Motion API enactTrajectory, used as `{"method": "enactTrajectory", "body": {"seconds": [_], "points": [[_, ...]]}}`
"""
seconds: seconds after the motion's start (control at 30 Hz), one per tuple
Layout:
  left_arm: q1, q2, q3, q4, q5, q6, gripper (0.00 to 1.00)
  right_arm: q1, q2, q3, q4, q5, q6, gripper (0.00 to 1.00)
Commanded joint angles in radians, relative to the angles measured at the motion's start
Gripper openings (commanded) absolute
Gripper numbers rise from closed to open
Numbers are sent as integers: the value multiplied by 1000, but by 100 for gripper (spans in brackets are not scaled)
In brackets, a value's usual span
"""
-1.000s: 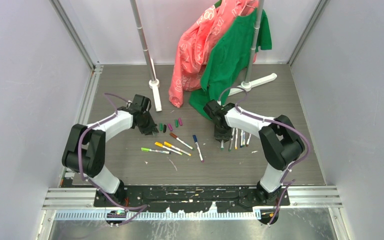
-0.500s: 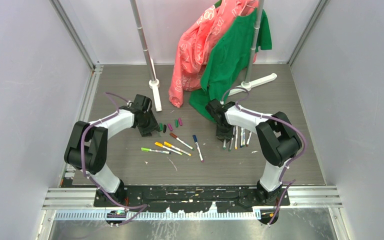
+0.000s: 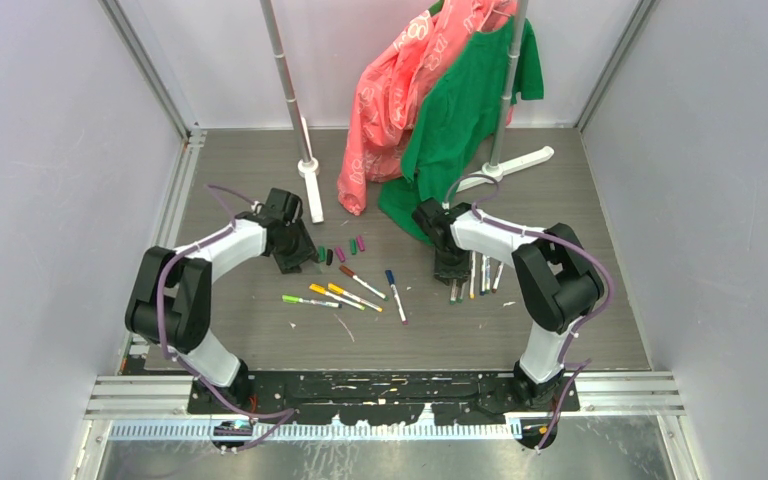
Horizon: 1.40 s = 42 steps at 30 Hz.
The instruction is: Open the pen caps
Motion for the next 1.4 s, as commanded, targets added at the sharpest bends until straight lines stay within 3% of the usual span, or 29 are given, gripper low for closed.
{"method": "enactTrajectory", "body": {"seconds": [0.0, 0.4, 0.63, 0.93, 1.37], "points": [[4, -88, 20, -31, -55, -15, 50, -5, -54, 17, -52, 57, -11, 36], [5, -255, -5, -86, -87, -38, 57, 57, -184, 51, -133, 96, -41, 38], [4, -368, -69, -56, -47, -55, 60, 194, -227, 52, -41, -25, -81, 42], [4, -502, -159, 6, 29, -52, 61, 324, -126, 121, 21, -108, -113, 42], [5, -592, -180, -63, 26, -16, 61, 362, -2, 118, 65, -120, -127, 42]]}}
